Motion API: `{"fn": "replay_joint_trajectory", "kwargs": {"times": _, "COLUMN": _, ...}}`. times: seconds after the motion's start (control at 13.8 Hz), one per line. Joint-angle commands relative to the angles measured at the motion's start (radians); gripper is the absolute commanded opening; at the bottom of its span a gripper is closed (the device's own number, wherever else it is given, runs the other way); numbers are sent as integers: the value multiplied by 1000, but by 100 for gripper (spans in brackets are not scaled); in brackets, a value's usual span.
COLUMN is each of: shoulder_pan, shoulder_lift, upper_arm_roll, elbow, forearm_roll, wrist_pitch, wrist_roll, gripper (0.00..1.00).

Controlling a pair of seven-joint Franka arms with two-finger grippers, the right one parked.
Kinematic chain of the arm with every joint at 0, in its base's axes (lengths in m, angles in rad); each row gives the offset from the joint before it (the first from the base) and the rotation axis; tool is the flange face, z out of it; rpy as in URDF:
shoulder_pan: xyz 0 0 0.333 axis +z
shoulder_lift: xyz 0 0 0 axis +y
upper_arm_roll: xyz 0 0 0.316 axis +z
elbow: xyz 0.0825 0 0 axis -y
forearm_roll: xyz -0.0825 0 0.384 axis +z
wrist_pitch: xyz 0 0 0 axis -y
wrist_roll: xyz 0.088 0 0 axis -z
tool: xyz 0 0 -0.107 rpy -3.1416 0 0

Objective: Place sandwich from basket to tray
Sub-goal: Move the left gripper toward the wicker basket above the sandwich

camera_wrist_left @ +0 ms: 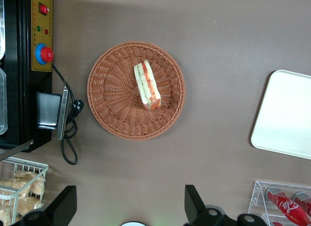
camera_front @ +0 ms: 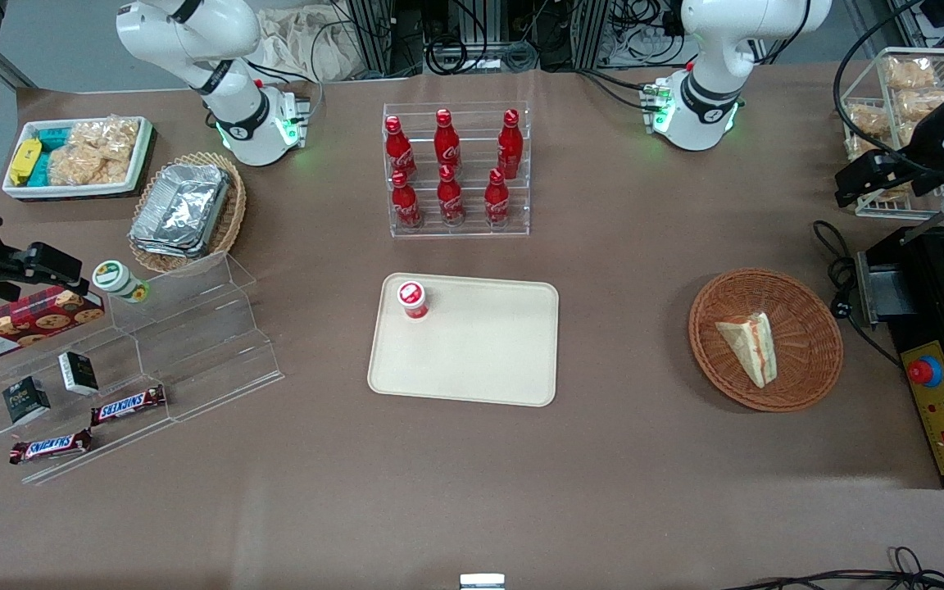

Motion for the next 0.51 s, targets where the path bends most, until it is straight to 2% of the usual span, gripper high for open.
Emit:
{"fn": "replay_joint_trajectory", "kwargs": {"times": 0.0, "shoulder_pan": -20, "shoulder_lift": -9, "upper_arm_roll": 15, "elbow": -2, "forearm_roll": 11, "wrist_pitch": -16, "wrist_roll": -5, "gripper": 100}}
{"fn": "replay_joint_trajectory", "kwargs": {"times": 0.44, "shoulder_pan": -10, "shoulder_lift": 6, "upper_arm_roll": 18, "elbow": 25, "forearm_roll": -14, "wrist_pitch": -3, "wrist_roll": 12, "gripper": 100}}
